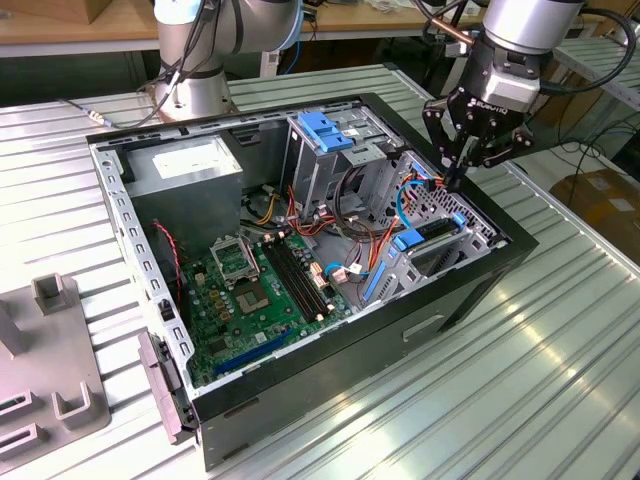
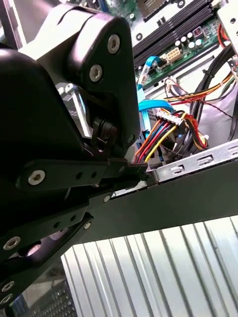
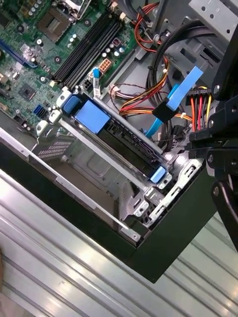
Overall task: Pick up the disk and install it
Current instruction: 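Insert the first disk wire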
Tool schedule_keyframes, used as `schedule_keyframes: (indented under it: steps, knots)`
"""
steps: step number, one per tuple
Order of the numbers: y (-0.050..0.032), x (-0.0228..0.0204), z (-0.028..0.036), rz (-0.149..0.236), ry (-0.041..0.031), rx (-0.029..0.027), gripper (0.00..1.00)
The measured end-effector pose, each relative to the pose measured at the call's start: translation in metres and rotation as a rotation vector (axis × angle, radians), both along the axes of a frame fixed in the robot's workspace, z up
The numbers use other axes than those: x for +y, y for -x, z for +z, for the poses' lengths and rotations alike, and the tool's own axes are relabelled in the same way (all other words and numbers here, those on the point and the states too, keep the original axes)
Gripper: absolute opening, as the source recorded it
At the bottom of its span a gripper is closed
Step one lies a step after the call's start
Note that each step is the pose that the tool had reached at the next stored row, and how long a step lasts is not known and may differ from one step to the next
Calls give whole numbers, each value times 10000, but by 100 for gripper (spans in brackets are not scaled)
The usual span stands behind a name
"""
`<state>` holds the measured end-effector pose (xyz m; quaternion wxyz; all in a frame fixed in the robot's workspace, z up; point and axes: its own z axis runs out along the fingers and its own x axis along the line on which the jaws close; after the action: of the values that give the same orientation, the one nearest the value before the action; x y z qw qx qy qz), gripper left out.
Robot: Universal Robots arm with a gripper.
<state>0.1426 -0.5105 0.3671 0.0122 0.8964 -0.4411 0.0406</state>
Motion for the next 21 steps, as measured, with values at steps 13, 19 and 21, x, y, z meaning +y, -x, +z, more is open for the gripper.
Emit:
schedule_keyframes:
  steps: [13, 19, 21]
  knots:
    - [0, 0, 0, -1678, 0, 0, 17]
    - [0, 0, -1, -2254, 0, 0, 17]
    - [0, 0, -1, -2396, 0, -1, 17]
